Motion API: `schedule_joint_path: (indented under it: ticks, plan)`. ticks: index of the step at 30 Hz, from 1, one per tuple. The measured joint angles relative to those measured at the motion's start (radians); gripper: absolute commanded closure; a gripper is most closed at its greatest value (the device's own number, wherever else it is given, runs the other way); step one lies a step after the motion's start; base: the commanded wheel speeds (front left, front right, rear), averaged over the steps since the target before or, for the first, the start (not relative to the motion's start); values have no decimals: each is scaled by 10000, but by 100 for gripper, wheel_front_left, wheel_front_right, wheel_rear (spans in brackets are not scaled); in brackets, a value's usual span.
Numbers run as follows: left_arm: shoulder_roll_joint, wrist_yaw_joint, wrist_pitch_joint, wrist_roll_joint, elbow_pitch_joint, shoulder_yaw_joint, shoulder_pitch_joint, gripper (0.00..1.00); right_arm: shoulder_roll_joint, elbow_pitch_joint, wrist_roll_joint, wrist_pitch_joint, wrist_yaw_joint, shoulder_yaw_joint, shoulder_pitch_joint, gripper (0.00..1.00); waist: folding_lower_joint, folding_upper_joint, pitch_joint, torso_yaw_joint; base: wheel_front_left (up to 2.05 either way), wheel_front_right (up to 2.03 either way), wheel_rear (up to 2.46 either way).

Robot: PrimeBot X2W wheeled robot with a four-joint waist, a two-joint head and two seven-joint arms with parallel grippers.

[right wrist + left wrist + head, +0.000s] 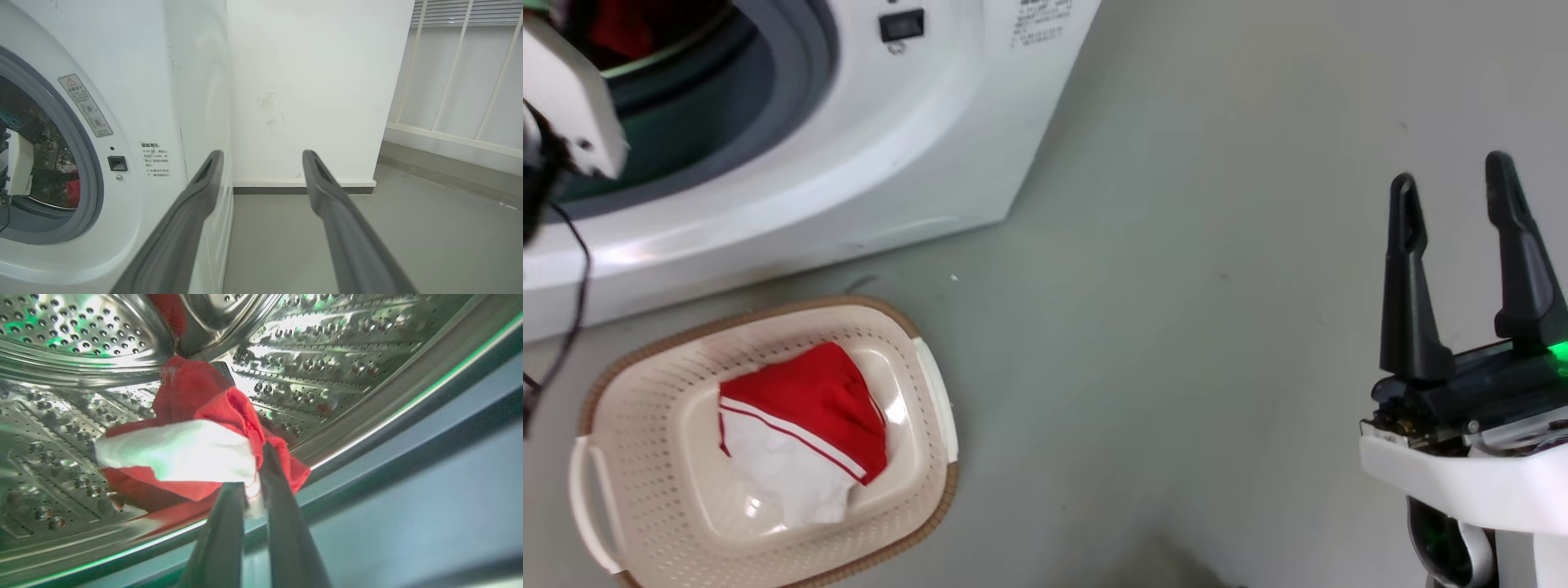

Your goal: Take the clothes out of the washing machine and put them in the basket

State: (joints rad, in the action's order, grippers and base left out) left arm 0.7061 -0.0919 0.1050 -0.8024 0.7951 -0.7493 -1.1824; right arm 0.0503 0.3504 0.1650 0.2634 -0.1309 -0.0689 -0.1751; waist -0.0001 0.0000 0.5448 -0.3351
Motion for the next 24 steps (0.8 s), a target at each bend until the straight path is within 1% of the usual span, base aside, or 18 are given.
schedule_joint_path:
  ticks: [6, 15, 18, 24]
  plan:
    - [-351, 514, -1114, -136, -575, 61, 1213, 100, 0, -125, -303, 0, 0, -46, 330, 0, -1, 0, -777, 339, 0, 0, 0]
    - [-872, 1419, -2704, -230, -1198, 81, 3144, 100, 0, -330, -779, 0, 0, -96, 941, 0, -1, 0, -2003, 751, 0, 0, 0]
    - [-1087, 1703, -3104, -380, -1471, 113, 3858, 100, 0, -414, -886, 0, 0, -142, 1179, 0, -1, 0, -2439, 869, 0, 0, 0]
    - [-1379, 2238, -3480, -518, -2123, 184, 5258, 100, 0, -571, -1135, 0, 0, -153, 1741, 0, -1, 0, -3335, 1108, 0, 0, 0]
